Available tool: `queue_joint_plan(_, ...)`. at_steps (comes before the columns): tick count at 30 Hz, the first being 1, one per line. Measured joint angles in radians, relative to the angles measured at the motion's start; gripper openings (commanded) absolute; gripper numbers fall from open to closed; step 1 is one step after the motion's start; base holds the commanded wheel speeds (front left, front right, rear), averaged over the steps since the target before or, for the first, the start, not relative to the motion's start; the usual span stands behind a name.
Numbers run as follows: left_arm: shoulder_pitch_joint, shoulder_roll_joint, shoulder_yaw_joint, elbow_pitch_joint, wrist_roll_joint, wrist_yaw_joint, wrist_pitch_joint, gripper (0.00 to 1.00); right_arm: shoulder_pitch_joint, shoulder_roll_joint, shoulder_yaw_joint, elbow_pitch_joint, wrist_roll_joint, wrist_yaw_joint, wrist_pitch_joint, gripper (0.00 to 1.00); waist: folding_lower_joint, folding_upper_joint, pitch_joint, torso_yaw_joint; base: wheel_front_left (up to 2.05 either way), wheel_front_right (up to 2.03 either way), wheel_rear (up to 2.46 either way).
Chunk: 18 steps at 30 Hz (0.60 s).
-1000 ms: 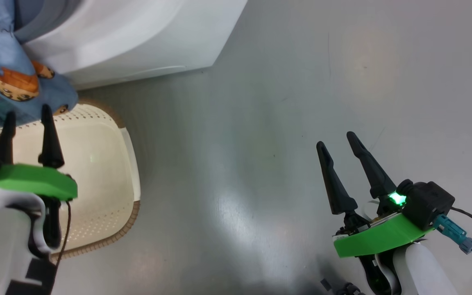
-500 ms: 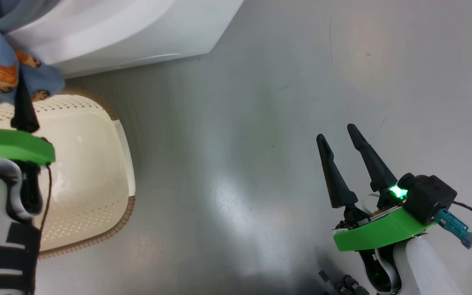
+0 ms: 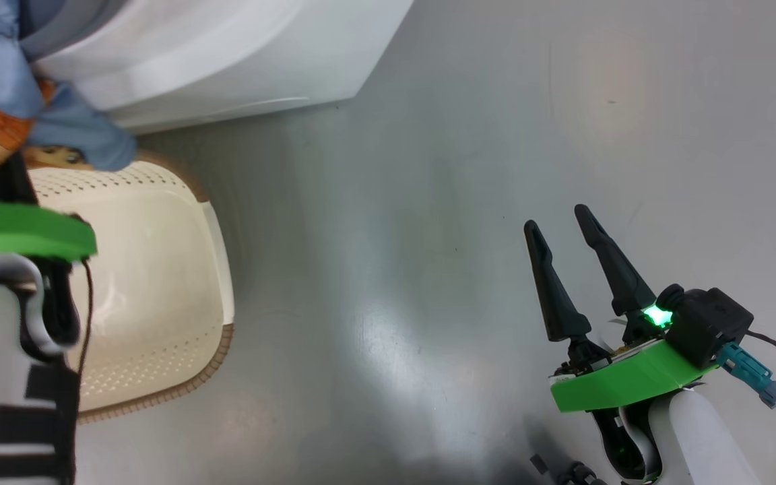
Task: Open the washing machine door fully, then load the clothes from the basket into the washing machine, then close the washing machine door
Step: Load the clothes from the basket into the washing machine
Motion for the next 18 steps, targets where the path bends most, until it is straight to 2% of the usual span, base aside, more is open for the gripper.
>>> queue_joint_plan(12,0.122,-0.014,0.012,-0.146,0.051,-0.006,0.0,0.0,0.002,0.0,-0.002,0.014,0.0,0.0,0.0,1.0,0.0,0.0,-0.058,0.023,0.0,0.0,0.0)
queue_joint_plan(18,0.121,0.022,0.008,-0.236,0.075,0.012,0.04,0.0,0.004,0.0,0.006,0.017,0.0,0.0,0.0,1.0,0.0,0.0,-0.082,0.023,0.0,0.0,0.0)
